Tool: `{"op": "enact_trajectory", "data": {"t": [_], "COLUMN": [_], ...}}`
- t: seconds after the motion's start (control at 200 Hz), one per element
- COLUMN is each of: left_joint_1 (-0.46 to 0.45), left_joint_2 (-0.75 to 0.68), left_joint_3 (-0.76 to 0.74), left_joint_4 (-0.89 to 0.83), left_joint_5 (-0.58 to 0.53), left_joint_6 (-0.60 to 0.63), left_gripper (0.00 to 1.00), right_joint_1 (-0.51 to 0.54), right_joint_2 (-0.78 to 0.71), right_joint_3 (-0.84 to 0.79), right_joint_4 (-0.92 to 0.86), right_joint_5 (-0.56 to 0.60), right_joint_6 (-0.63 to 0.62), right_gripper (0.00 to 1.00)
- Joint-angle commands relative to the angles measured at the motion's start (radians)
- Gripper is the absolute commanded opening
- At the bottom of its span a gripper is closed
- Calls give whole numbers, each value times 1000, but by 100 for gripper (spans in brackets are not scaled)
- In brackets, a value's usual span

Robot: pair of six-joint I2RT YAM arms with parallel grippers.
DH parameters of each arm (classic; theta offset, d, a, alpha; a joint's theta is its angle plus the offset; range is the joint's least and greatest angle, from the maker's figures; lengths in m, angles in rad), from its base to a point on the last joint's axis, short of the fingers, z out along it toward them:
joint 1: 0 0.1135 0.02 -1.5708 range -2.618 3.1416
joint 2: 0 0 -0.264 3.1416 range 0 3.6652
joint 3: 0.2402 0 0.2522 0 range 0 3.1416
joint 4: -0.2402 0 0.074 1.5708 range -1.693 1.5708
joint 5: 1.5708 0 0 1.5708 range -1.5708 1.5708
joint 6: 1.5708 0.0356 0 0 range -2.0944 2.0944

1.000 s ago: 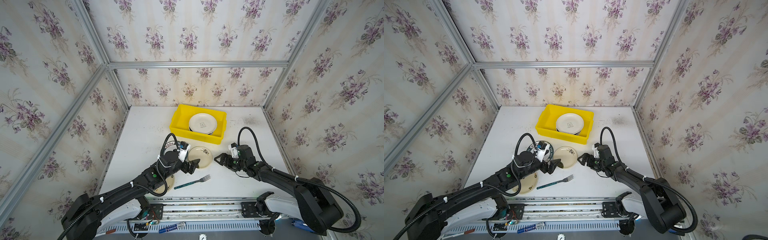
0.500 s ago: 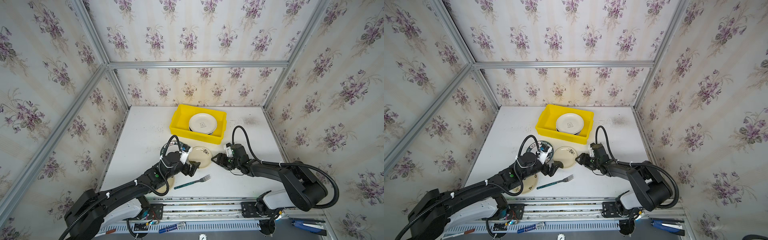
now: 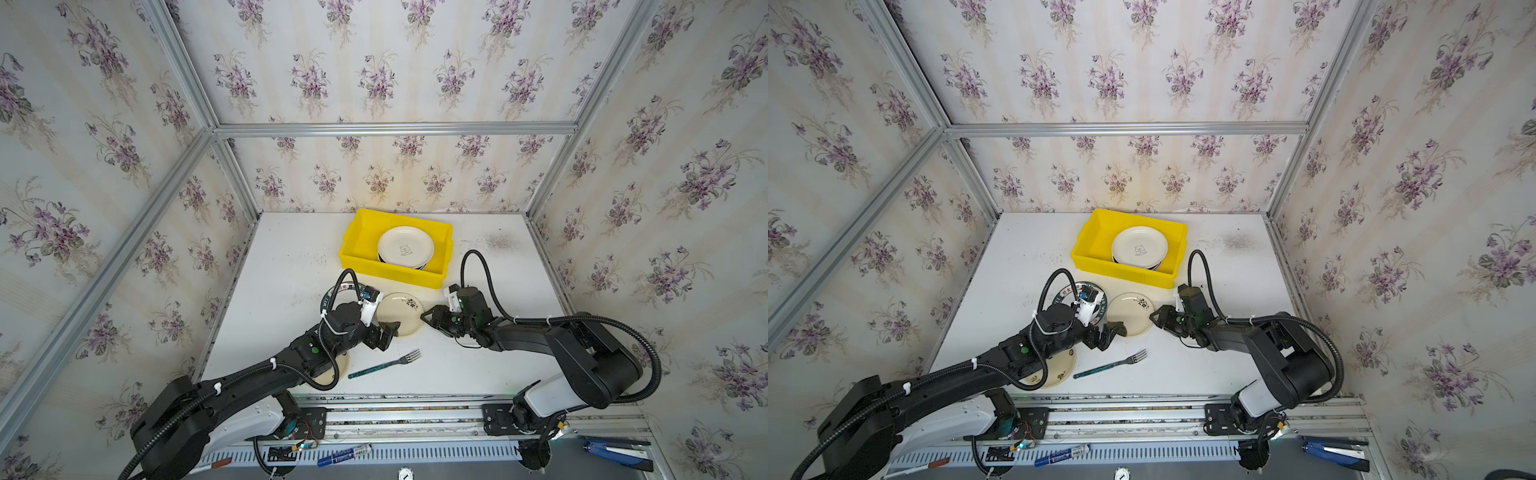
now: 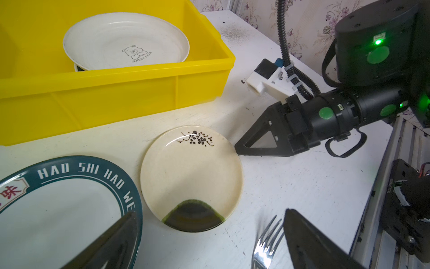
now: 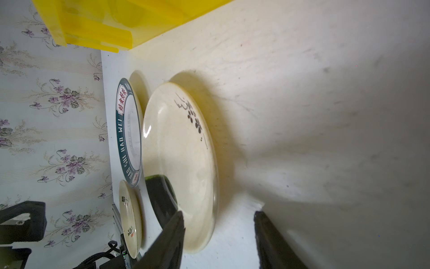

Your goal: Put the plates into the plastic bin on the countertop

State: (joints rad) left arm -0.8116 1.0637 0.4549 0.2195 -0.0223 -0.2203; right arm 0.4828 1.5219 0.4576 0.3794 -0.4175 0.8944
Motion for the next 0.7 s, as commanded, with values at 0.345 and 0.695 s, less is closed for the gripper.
{"op": "enact_trajectory", "data": {"t": [0.345, 0.695], "left_joint_1": [0, 0], "left_joint_2": [-3, 25], "left_joint_3": [11, 24], "left_joint_4": [-2, -6], "left_joint_5": [-31, -25], "left_joint_6": [-24, -33], "left_gripper": [100, 100], "right_joint_1": [25, 27], "right_joint_2": [68, 121], "right_joint_3": [50, 68], "right_joint_4": [27, 60], "right_joint_5": [11, 11], "right_joint_6": [5, 23], "right_gripper": [48, 38]}}
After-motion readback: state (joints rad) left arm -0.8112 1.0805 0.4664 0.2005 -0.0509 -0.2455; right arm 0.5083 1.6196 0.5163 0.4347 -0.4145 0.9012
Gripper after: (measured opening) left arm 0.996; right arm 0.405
